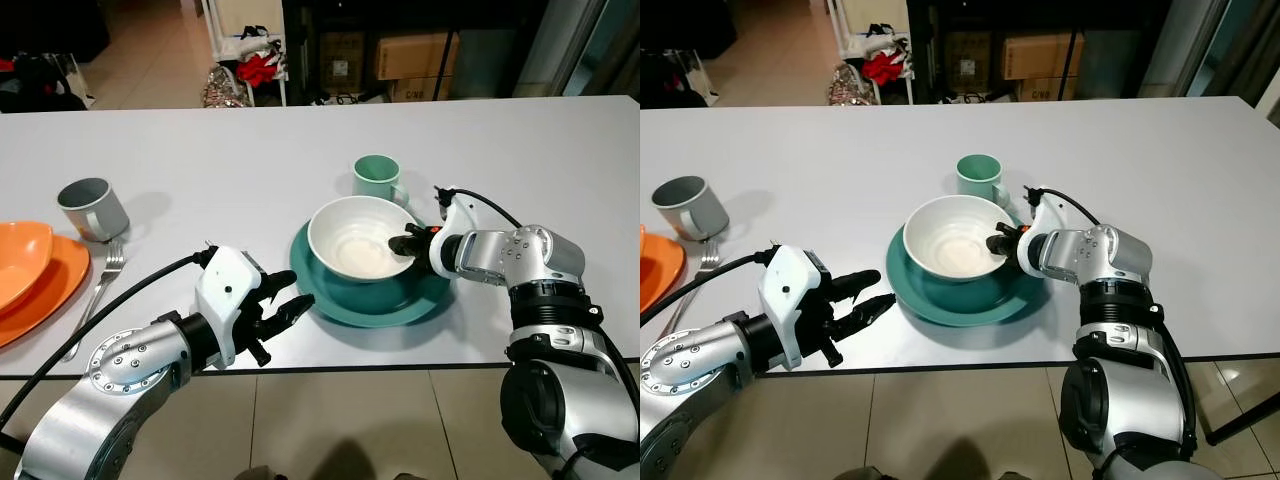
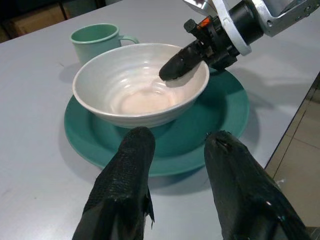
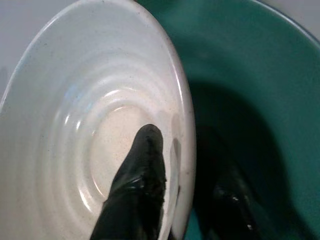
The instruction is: Setting the table
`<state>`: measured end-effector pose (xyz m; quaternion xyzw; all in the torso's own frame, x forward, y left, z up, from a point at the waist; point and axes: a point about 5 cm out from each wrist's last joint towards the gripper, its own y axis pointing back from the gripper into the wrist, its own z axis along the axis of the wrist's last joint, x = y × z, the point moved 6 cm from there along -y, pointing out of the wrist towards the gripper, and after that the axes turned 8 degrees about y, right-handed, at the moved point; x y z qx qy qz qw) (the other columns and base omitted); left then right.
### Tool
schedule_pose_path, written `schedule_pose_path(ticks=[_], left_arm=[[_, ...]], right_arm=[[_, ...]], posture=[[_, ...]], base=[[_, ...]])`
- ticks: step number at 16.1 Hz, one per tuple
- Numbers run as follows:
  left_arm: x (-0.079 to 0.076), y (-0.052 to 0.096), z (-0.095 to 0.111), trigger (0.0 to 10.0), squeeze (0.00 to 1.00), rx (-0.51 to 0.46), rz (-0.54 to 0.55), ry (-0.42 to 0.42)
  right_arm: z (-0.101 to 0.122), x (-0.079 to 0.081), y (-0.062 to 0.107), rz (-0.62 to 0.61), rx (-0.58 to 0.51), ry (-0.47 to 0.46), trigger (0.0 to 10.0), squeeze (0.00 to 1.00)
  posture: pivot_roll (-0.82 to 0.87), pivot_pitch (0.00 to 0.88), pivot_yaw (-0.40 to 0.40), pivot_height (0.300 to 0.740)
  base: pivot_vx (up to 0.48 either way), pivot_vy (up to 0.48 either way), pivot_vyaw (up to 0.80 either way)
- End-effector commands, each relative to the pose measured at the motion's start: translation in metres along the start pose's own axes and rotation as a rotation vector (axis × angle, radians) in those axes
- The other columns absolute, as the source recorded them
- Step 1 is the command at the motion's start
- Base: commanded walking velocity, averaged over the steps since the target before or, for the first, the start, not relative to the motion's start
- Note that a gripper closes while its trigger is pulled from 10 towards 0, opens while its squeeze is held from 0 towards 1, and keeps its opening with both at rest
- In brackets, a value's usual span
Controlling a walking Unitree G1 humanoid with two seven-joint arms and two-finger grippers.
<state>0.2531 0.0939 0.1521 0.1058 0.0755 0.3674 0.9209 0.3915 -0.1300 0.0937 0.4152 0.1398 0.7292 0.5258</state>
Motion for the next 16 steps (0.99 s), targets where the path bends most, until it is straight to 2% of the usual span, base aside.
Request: schedule_pose_path(ticks=[1, 3, 4, 6, 8, 10, 11, 12, 13, 14, 15, 16], left_arm=[[0.001, 0.002, 0.001, 10.0, 0.00, 0.004, 0.007, -0.006], [0.003, 0.001, 0.003, 10.0, 0.00, -0.002, 0.013, -0.008], [0.004, 0.000, 0.003, 10.0, 0.00, -0.005, 0.019, -0.014], [0.004, -0.001, 0.003, 10.0, 0.00, -0.006, 0.018, -0.014], [0.003, -0.003, 0.005, 10.0, 0.00, -0.013, 0.003, -0.016], [0.004, -0.003, 0.008, 10.0, 0.00, -0.021, -0.001, -0.017], [0.005, -0.003, 0.008, 10.0, 0.00, -0.021, 0.002, -0.019], [0.007, -0.004, 0.008, 10.0, 0.00, -0.021, 0.012, -0.023], [0.012, -0.006, 0.009, 10.0, 0.00, -0.034, 0.057, -0.045], [0.018, -0.007, 0.010, 10.0, 0.00, -0.049, 0.099, -0.052], [0.026, -0.008, 0.014, 10.0, 0.22, -0.075, 0.161, -0.055], [0.036, -0.010, 0.020, 10.0, 1.00, -0.118, 0.226, -0.016]], right_arm=[[0.015, 0.003, 0.010, 0.006, -0.030, 0.003, 10.0, 1.00], [0.022, 0.002, 0.021, 0.008, -0.051, 0.002, 10.0, 1.00], [0.026, 0.001, 0.035, 0.015, -0.068, -0.003, 10.0, 1.00], [0.024, 0.003, 0.044, 0.027, -0.072, 0.001, 10.0, 1.00], [0.022, 0.009, 0.066, 0.043, -0.084, 0.050, 10.0, 1.00], [0.035, 0.025, 0.101, 0.086, -0.195, 0.194, 10.0, 1.00], [0.037, 0.028, 0.107, 0.092, -0.220, 0.235, 10.0, 1.00], [0.041, 0.038, 0.119, 0.110, -0.279, 0.322, 10.0, 1.00], [0.043, 0.045, 0.134, 0.061, -0.384, 0.490, 10.0, 1.00], [0.043, 0.050, 0.140, 0.039, -0.453, 0.573, 10.0, 1.00], [0.039, 0.057, 0.147, 0.019, -0.526, 0.650, 10.0, 1.00], [0.031, 0.052, 0.145, -0.058, -0.581, 0.616, 10.0, 1.00]], posture=[[-0.02, 0.000, 0.050, 0.740], [-0.02, 0.000, 0.051, 0.740], [-0.03, 0.000, 0.051, 0.740], [-0.04, 0.000, 0.062, 0.740], [-0.05, 0.000, 0.077, 0.740], [-0.06, 0.000, 0.082, 0.740], [-0.06, 0.000, 0.082, 0.740], [-0.07, 0.000, 0.085, 0.740], [-0.07, 0.000, 0.089, 0.740], [-0.07, 0.000, 0.088, 0.740], [-0.07, 0.000, 0.087, 0.740], [-0.06, 0.000, 0.089, 0.740]], base=[[0.000, 0.000, 0.00], [0.000, 0.000, 0.00], [0.000, 0.000, 0.00], [0.000, 0.000, 0.00], [0.000, 0.000, 0.00], [0.000, 0.000, 0.00], [0.000, 0.000, 0.00], [0.000, 0.000, 0.00], [0.000, 0.000, 0.00], [0.000, 0.000, 0.00], [0.000, 0.000, 0.00], [0.000, 0.000, 0.00]])
